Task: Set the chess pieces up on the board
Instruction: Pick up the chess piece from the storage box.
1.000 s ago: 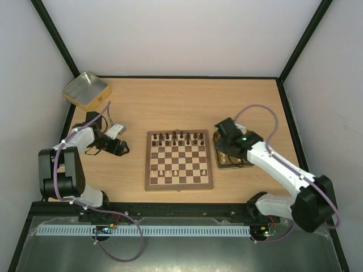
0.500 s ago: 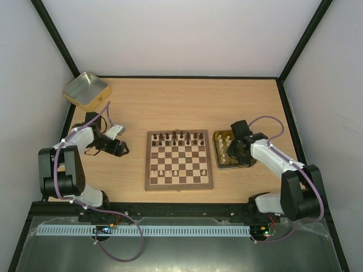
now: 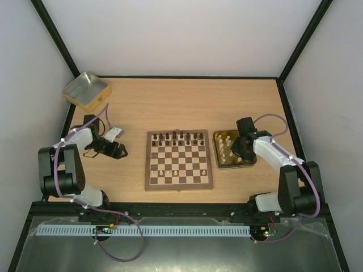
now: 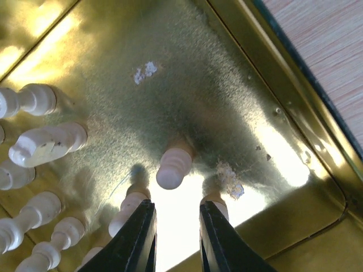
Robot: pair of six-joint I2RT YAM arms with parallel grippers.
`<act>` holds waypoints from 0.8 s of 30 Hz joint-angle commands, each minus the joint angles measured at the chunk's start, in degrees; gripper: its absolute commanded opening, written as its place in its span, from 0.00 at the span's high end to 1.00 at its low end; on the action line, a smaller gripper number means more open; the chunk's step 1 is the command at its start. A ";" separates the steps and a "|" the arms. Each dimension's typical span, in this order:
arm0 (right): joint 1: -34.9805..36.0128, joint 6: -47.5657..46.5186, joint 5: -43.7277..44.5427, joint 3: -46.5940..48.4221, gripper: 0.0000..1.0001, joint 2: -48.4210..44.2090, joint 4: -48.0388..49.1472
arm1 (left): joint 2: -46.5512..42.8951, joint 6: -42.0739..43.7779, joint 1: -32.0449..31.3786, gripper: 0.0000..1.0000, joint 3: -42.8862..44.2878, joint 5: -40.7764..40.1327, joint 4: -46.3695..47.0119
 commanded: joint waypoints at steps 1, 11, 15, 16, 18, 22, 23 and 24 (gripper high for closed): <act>-1.05 -1.38 0.93 2.02 0.79 1.72 1.12 | 0.30 1.19 0.35 0.19 -0.67 0.72 -0.84; -2.26 -1.72 0.16 3.58 0.79 4.68 2.65 | 0.60 1.52 0.43 0.19 -0.61 1.01 -1.03; -2.28 -1.66 0.27 3.75 0.80 5.37 2.81 | 0.91 1.70 0.41 0.19 -0.49 1.23 -1.23; -2.35 -1.70 0.31 3.73 0.80 5.45 2.90 | 0.91 1.72 0.43 0.19 -0.49 1.24 -1.33; -2.34 -1.67 0.26 3.51 0.80 5.61 3.03 | 0.85 1.76 0.42 0.19 -0.51 1.33 -1.29; -2.35 -1.70 0.50 2.94 0.80 5.74 3.20 | 1.21 1.89 0.43 0.19 -0.30 1.55 -1.47; -2.34 -1.78 0.89 2.67 0.80 5.76 3.36 | 1.18 1.97 0.44 0.19 -0.34 1.57 -1.49; -2.36 -1.78 1.21 2.37 0.80 5.74 3.43 | 1.18 2.06 0.43 0.19 -0.28 1.67 -1.59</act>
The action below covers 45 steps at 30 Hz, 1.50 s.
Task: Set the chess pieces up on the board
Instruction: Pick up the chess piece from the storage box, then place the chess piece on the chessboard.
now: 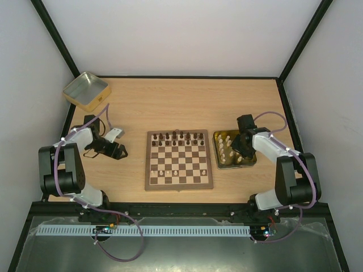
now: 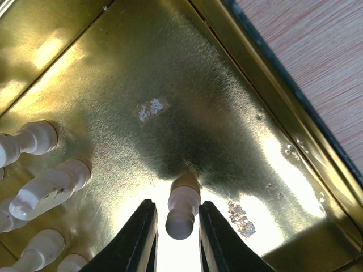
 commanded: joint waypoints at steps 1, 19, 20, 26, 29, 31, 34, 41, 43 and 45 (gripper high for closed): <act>-0.24 -0.73 1.43 -0.27 0.80 0.40 0.83 | 0.67 1.22 0.37 0.19 -0.24 1.44 -1.47; -0.24 -0.89 3.60 0.13 0.94 -2.78 -1.46 | 0.52 1.29 0.72 0.19 -0.21 1.62 -1.46; -0.23 -0.93 3.61 0.32 0.94 -3.37 -2.00 | 0.54 1.30 0.68 0.19 -0.23 1.70 -1.54; 0.03 -1.26 3.78 3.50 0.94 -7.92 -6.54 | 0.93 1.54 0.66 0.19 -0.08 1.88 -1.72; 2.34 -0.93 3.88 5.75 0.94 -9.99 -9.47 | 1.15 1.65 0.72 0.19 -0.07 1.96 -1.87; 6.06 0.26 5.10 7.41 0.95 -11.21 -11.57 | 1.22 1.66 0.72 0.19 -0.07 1.96 -1.82; 11.69 2.97 6.62 9.75 0.95 -12.98 -14.20 | 1.08 1.57 0.66 0.19 -0.05 1.84 -1.78; 24.38 9.18 7.85 11.23 0.94 -14.14 -14.81 | 1.84 1.39 0.67 0.19 0.09 1.62 -1.69; 28.91 10.97 8.90 11.58 0.94 -13.16 -14.29 | 1.87 1.10 0.72 0.19 -0.10 1.39 -1.23; 34.72 13.08 10.20 12.63 0.94 -11.74 -14.06 | 1.86 0.87 0.69 0.19 -0.20 1.15 -0.84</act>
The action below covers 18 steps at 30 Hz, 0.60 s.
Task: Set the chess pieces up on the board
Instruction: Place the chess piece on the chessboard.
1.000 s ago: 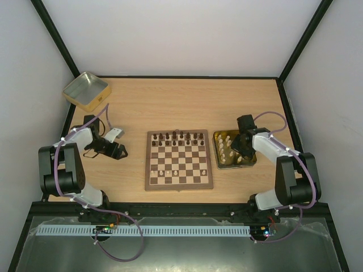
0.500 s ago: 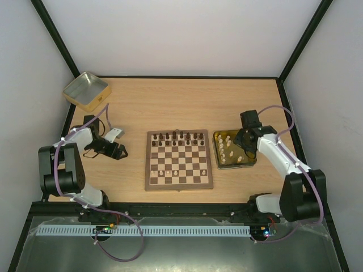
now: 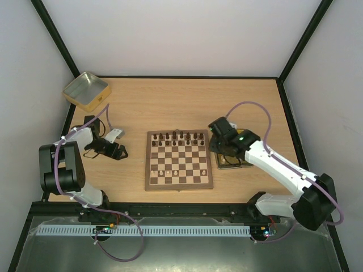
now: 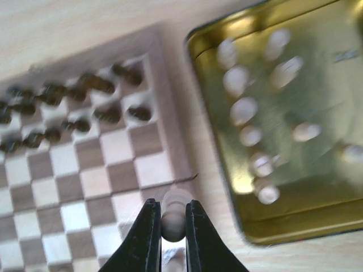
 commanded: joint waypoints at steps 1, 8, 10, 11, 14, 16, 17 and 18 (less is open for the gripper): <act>10.12 5.93 3.90 3.16 0.95 2.71 -1.88 | 0.75 0.32 0.37 0.19 -0.21 0.25 -0.44; 22.54 8.37 1.83 6.45 0.94 10.40 -0.56 | 0.19 0.12 0.39 0.18 -0.37 0.01 -0.22; 23.76 8.03 -0.49 5.59 0.94 11.75 0.91 | 0.18 0.12 0.38 0.18 -0.40 -0.04 -0.20; 24.00 7.87 -1.52 5.07 0.94 12.49 2.02 | 0.08 0.12 0.33 0.18 -0.44 -0.06 -0.18; 24.31 7.26 -3.18 4.28 0.94 14.02 3.29 | 0.07 0.12 0.38 0.18 -0.47 0.00 -0.20; 24.35 6.75 -3.52 4.61 0.94 14.96 3.69 | 0.13 0.17 0.39 0.18 -0.47 -0.01 -0.22; 24.46 6.39 -4.03 4.69 0.94 15.41 4.02 | 0.21 0.27 0.38 0.18 -0.36 0.06 -0.37; 24.45 6.07 -4.52 4.80 0.94 15.95 4.26 | 0.29 0.37 0.35 0.18 -0.27 0.06 -0.51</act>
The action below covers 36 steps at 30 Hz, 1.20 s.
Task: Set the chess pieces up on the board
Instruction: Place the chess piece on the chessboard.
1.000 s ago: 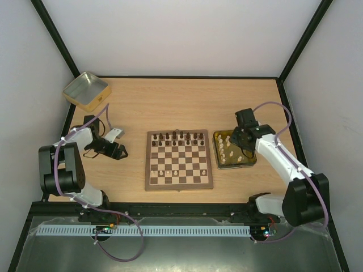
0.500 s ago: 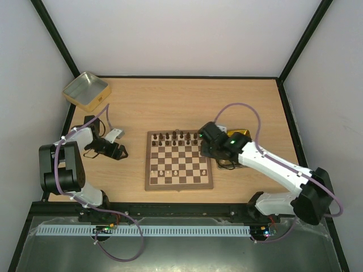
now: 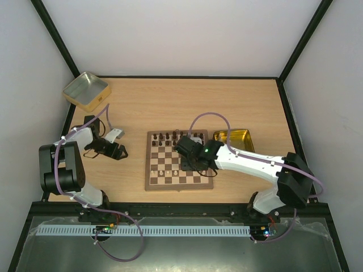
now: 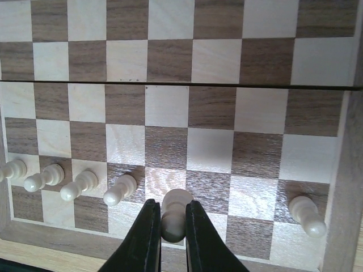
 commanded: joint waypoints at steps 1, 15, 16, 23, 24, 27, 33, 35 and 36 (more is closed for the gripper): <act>0.40 -1.00 -1.85 -0.01 0.94 2.11 1.55 | 0.36 0.40 0.39 0.18 -0.25 0.32 -0.97; 1.36 -1.61 -4.81 -1.22 0.93 6.62 5.07 | -0.39 0.56 0.36 0.18 -0.48 0.46 -1.07; 1.36 -1.61 -4.79 -1.28 0.93 6.66 5.15 | -0.48 0.66 0.39 0.18 -0.51 0.50 -1.10; 1.36 -1.87 -4.50 -1.93 0.92 7.65 4.73 | -0.83 0.84 0.38 0.18 -0.58 0.77 -1.28; 1.36 -1.80 -4.49 -1.96 0.91 7.68 4.73 | -0.93 0.85 0.37 0.18 -0.56 0.77 -1.20; 1.36 -1.84 -5.18 -2.24 0.88 7.53 5.50 | -0.86 0.91 0.35 0.18 -0.58 0.81 -1.27; 1.37 -1.88 -5.34 -2.52 0.82 7.63 6.14 | 0.10 1.11 0.36 0.18 -0.29 1.03 -1.48; 1.42 -1.74 -5.59 -2.61 0.82 7.47 6.61 | 0.11 1.11 0.35 0.18 -0.28 1.11 -1.47; 1.44 -1.62 -5.66 -2.59 0.83 7.51 6.74 | 0.03 1.14 0.39 0.18 -0.37 1.07 -1.36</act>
